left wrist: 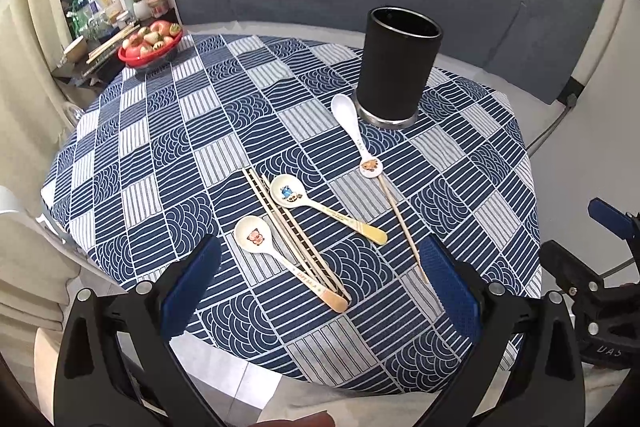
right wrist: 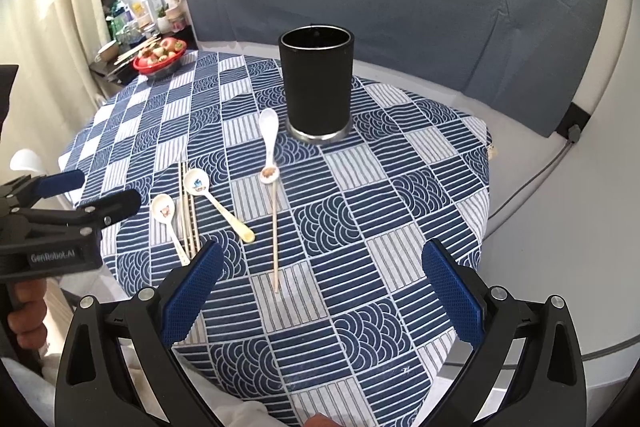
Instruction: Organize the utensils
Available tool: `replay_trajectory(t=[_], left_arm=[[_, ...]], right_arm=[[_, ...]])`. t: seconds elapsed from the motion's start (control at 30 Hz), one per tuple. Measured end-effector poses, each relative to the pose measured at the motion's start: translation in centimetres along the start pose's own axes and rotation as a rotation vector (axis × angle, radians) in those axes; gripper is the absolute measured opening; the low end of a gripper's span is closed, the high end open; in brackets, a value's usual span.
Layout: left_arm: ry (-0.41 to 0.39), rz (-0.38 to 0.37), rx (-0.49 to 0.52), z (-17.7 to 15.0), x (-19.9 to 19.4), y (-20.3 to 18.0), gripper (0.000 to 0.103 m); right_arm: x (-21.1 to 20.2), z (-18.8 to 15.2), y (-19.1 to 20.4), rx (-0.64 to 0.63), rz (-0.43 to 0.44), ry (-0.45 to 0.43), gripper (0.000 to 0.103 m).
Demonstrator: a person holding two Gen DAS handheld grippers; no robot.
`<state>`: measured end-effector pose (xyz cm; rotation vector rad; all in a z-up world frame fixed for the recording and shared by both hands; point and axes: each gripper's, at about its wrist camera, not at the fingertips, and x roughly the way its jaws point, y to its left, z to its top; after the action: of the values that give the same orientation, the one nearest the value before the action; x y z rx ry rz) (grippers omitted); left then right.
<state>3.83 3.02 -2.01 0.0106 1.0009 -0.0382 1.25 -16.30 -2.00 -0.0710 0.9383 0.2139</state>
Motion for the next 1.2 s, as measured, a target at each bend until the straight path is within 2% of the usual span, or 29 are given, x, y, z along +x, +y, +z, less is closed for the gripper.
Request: replay_trajectory(t=[0.17, 0.37, 0.5, 0.67, 0.77, 0.9, 1.03, 1.2], left_arm=[[0.025, 0.01, 0.006, 0.7, 1.8, 1.3, 0.097], [0.071, -0.002, 0.018, 1.8, 4.2, 2.6, 0.097], [0.105, -0.029, 0.043, 3.0, 6.0, 3.4, 0.097], [0.124, -0.023, 0.094, 4.4, 7.8, 3.9, 0.096], [0.148, -0.03, 0.14, 5.0, 9.2, 3.8, 0.093], [0.197, -0.069, 0.177, 5.4, 11.1, 4.1, 0.081], [0.249, -0.093, 0.193, 5.4, 13.2, 4.7, 0.077], [0.285, -0.116, 0.229, 5.5, 15.1, 5.1, 0.075]], right_arm=[[1.1, 0.5, 0.2, 0.004, 0.001, 0.032, 0.095], [3.0, 1.6, 1.1, -0.049, -0.001, 0.08, 0.095], [4.3, 2.2, 1.8, -0.084, 0.0, 0.114, 0.095], [6.0, 2.8, 2.7, -0.121, 0.015, 0.15, 0.095], [7.4, 3.0, 3.3, -0.146, 0.026, 0.178, 0.095], [9.0, 3.4, 3.9, -0.182, 0.035, 0.199, 0.095], [10.9, 3.8, 4.8, -0.227, 0.081, 0.212, 0.095], [13.3, 4.1, 6.2, -0.279, 0.182, 0.233, 0.095]])
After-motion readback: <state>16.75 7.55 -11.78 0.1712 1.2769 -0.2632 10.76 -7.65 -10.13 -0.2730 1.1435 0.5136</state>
